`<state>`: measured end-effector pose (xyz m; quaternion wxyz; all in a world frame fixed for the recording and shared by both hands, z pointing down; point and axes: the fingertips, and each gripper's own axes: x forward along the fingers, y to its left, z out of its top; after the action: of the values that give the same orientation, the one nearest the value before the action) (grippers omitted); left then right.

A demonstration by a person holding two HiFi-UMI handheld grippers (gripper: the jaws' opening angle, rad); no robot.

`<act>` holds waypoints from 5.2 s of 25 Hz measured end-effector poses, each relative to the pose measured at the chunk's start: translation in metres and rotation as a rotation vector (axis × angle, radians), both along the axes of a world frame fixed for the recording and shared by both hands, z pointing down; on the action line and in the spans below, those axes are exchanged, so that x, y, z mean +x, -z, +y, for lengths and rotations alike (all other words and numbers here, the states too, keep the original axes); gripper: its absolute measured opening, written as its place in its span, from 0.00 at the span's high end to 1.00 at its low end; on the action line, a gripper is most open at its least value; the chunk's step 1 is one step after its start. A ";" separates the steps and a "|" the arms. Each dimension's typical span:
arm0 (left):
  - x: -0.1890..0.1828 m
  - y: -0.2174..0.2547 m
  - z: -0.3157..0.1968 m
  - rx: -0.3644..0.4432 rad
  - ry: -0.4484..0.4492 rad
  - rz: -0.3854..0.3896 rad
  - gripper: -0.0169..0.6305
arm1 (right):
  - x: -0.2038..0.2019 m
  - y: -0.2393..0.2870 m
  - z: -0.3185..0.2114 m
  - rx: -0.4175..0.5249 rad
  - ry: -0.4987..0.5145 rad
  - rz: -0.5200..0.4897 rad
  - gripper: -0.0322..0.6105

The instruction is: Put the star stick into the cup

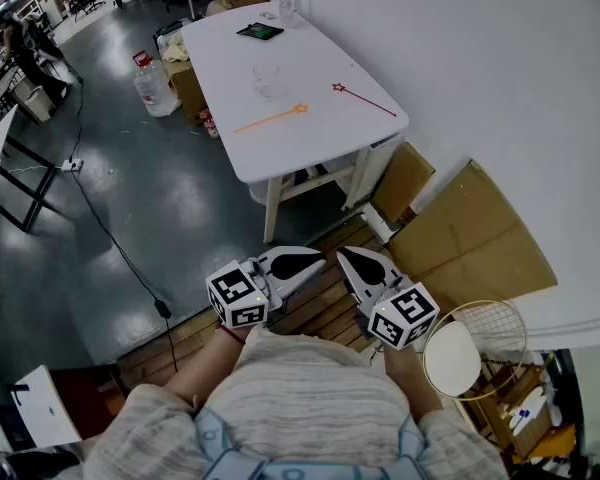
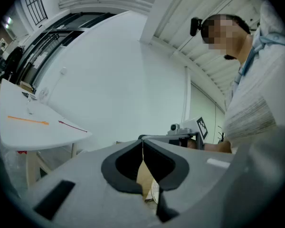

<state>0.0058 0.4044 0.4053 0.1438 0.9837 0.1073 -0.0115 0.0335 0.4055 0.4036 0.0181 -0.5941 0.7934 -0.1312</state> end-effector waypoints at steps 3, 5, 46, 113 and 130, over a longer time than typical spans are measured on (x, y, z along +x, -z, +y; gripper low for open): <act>0.005 0.000 0.003 -0.001 0.003 0.003 0.95 | 0.005 -0.001 0.005 -0.001 0.001 -0.003 0.94; 0.009 0.001 0.005 0.000 0.000 0.005 0.95 | 0.008 -0.002 0.007 -0.002 -0.001 -0.003 0.94; 0.114 0.008 -0.190 0.041 -0.062 0.030 0.95 | 0.103 -0.001 -0.187 -0.051 0.084 -0.065 0.93; 0.164 -0.034 -0.377 -0.049 0.090 -0.171 0.95 | 0.367 -0.160 -0.462 -0.901 0.326 0.737 0.84; 0.170 -0.033 -0.370 -0.041 0.046 -0.164 0.95 | 0.365 -0.170 -0.466 -1.045 0.422 0.722 0.91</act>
<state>0.1759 0.0347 0.4385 0.1719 0.9804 0.0725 0.0637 0.3982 -0.0603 0.5737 -0.5646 -0.3634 0.6811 -0.2919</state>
